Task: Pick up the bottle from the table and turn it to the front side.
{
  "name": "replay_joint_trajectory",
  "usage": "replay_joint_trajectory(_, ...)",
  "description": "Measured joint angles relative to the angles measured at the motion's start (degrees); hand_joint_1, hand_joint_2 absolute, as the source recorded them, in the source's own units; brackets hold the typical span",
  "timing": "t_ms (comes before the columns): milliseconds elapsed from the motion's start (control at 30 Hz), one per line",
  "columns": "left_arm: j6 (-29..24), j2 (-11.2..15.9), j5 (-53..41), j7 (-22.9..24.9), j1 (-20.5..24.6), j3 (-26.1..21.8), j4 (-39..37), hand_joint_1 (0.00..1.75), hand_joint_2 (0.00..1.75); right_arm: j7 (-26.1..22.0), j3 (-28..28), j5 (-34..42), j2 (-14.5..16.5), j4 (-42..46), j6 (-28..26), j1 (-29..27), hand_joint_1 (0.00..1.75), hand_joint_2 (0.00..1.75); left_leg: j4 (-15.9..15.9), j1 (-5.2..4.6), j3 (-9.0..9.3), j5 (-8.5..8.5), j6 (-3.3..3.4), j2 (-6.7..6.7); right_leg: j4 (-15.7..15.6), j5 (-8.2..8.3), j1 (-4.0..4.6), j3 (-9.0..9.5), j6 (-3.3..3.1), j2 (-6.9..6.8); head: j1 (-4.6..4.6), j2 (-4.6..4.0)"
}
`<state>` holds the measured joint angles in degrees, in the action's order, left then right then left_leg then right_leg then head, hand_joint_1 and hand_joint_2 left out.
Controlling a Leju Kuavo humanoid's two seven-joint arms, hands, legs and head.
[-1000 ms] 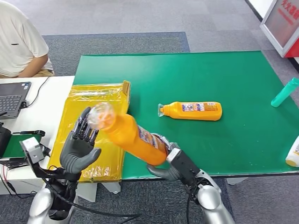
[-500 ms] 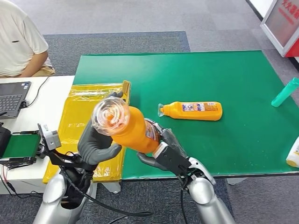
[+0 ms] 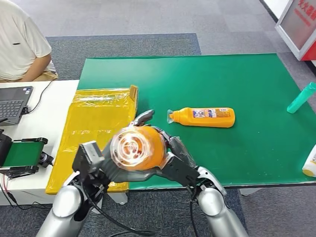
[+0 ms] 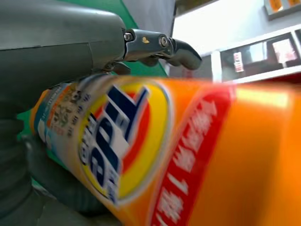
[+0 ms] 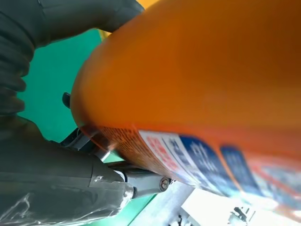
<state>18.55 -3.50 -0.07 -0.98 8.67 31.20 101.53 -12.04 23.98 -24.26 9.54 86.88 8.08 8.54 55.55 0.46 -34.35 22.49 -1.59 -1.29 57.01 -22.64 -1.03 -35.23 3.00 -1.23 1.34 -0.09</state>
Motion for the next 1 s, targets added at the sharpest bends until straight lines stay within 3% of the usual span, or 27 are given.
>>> replay_joint_trajectory(267,-1.4,1.9,-16.2,-0.3,3.0,3.6,0.0,0.00,1.75,-0.8,-0.7,0.0,0.0,-0.9,-0.7,-0.3,1.75,1.75,0.0,0.00,0.00,0.00,0.00,0.00,0.0,0.00,0.00,-0.01,0.00,0.00,0.00,0.00)
replay_joint_trajectory(300,-1.6,2.0,-17.7,-0.3,3.2,3.8,0.0,0.31,1.75,-0.9,-0.9,-0.1,0.0,-0.9,-0.7,-0.4,1.75,1.75,0.0,0.00,0.00,0.00,0.00,0.00,0.0,0.00,0.00,-0.01,0.00,0.00,-0.01,0.00)
replay_joint_trajectory(400,-2.2,2.1,-19.7,-0.5,3.4,4.3,0.2,1.62,1.75,-1.0,-1.3,-0.5,0.0,-0.9,-0.7,-0.6,1.75,1.75,0.0,0.00,0.00,0.00,0.00,0.00,0.0,0.00,0.00,-0.01,0.00,0.00,0.00,-0.01)
replay_joint_trajectory(433,-2.3,2.1,-19.8,-0.6,3.4,4.4,0.2,1.75,1.75,-1.0,-1.4,-0.6,0.0,-0.9,-0.7,-0.6,1.75,1.75,0.0,0.00,0.00,0.00,0.00,0.00,0.0,0.00,0.00,-0.01,0.00,0.00,0.01,-0.01)
replay_joint_trajectory(900,-4.1,2.0,-16.4,-3.0,1.3,3.2,0.7,1.75,1.75,-0.4,-1.5,-1.5,0.0,-0.8,-0.9,-0.7,1.75,1.75,0.0,0.00,0.00,0.00,0.00,0.00,0.0,0.00,0.00,-0.01,0.00,0.00,0.01,-0.01)
replay_joint_trajectory(1000,-5.3,1.9,-16.8,-3.6,0.5,2.9,1.0,1.75,1.75,0.0,-1.4,-1.6,0.0,-0.8,-1.1,-0.7,0.44,1.75,0.0,0.00,0.00,0.00,0.00,0.00,0.0,0.00,0.00,-0.01,0.00,0.01,0.01,-0.01)
